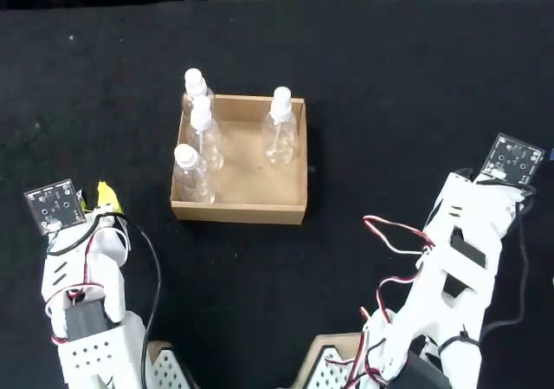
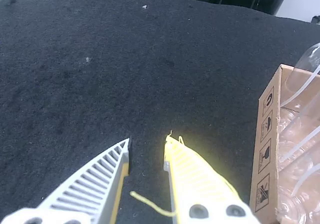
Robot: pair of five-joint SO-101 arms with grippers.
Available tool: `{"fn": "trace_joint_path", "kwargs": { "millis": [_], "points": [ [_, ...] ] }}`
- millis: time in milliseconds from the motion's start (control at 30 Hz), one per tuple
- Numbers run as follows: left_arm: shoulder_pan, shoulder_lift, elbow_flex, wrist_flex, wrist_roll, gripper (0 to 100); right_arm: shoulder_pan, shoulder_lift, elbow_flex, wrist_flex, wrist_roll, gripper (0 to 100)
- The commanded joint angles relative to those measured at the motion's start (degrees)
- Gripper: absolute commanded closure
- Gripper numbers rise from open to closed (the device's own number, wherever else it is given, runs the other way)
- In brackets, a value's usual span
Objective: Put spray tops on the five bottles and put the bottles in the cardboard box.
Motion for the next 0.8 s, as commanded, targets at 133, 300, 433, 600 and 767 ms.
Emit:
{"fn": "trace_joint_path", "kwargs": {
  "millis": [133, 300, 433, 600, 767],
  "points": [
    [-0.6, -0.6, 1.3, 0.4, 0.2, 89, 0.5, 0.7, 2.7, -0.5, 0.4, 69.3],
    [-0.6, -0.6, 1.3, 0.4, 0.2, 89, 1.1, 0.7, 5.2, -5.7, 0.4, 65.5],
    [-0.6, -0.6, 1.3, 0.4, 0.2, 89, 1.1, 0.6, 3.6, -6.0, 0.4, 66.2],
    [-0.6, -0.6, 1.3, 0.4, 0.2, 89, 1.0, 0.6, 0.4, -5.9, 0.4, 66.2],
    [-0.6, -0.6, 1.3, 0.4, 0.2, 89, 0.7, 0.7, 0.0, -6.2, 0.4, 66.2]
  ]
}}
